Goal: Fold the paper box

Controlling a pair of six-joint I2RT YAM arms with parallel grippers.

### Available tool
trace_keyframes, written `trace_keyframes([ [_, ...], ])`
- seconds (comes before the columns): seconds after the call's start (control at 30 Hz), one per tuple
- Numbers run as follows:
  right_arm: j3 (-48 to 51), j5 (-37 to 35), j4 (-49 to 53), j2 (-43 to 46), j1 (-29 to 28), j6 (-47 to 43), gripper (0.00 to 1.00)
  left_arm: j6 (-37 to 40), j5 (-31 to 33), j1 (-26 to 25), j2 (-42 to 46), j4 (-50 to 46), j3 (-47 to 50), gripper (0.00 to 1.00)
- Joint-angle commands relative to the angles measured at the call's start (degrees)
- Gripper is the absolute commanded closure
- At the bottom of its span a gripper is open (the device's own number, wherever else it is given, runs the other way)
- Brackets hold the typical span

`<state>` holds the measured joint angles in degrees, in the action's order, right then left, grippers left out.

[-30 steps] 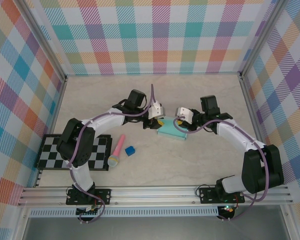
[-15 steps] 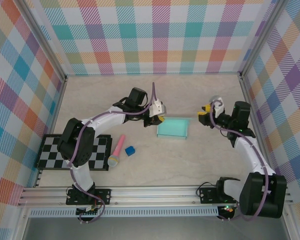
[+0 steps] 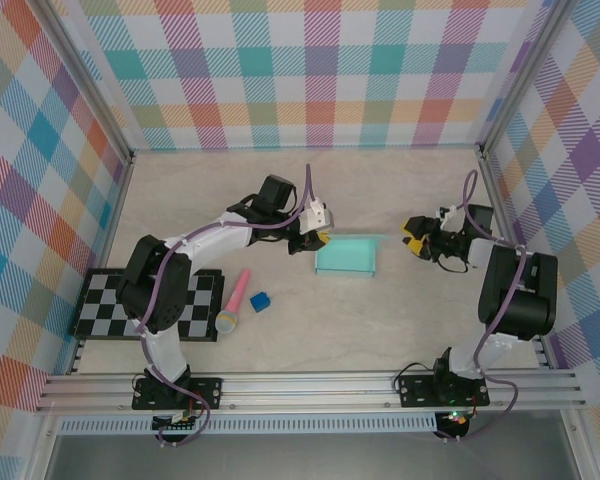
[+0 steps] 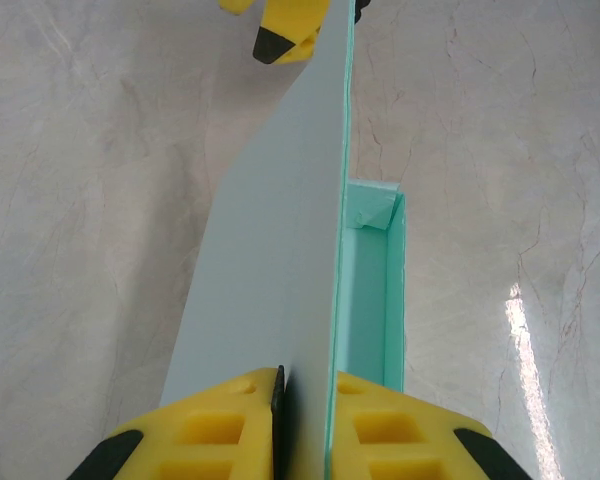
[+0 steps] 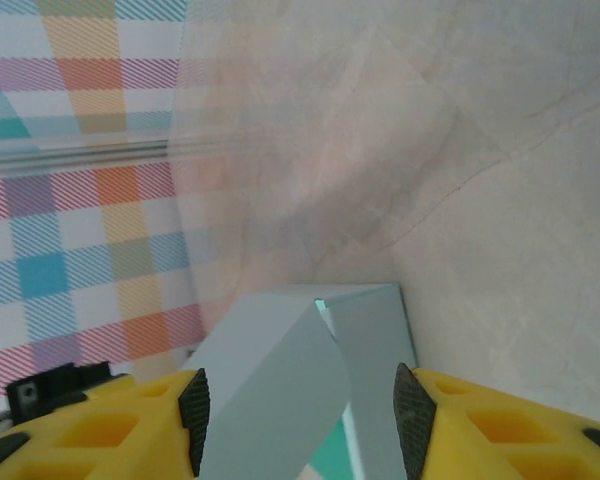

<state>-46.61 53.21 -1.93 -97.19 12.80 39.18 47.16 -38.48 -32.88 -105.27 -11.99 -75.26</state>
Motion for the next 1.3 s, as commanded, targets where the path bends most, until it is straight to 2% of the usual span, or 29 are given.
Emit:
trace_keyframes([
  [0.0, -4.4, 6.4, 5.5, -2.0, -1.0, 9.9, 0.46, -1.1, 0.4, -0.5, -1.7, -3.4, -0.8, 0.84],
  [0.13, -7.0, 6.9, 8.2, -3.8, -4.3, 13.3, 0.41, -1.2, 0.1, -0.5, -1.9, -3.4, -1.0, 0.84],
  [0.4, -9.7, 8.8, 10.5, -8.7, -7.3, 18.9, 0.40, -1.5, 0.4, -0.6, -1.9, -5.4, -1.0, 0.85],
  [0.7, -10.6, 10.1, 14.2, -8.5, -8.6, 19.1, 0.37, -1.1, 0.3, -0.8, -2.3, -5.6, -0.8, 0.85],
  [1.07, -14.4, 11.0, 20.6, -8.7, -9.3, 16.6, 0.41, -0.8, 0.1, -1.0, -2.7, -6.2, -1.4, 0.85],
  [1.27, -14.6, 11.1, 22.7, -8.1, -10.9, 15.4, 0.39, -3.9, -0.6, -0.9, -2.8, -5.6, -3.0, 0.86],
])
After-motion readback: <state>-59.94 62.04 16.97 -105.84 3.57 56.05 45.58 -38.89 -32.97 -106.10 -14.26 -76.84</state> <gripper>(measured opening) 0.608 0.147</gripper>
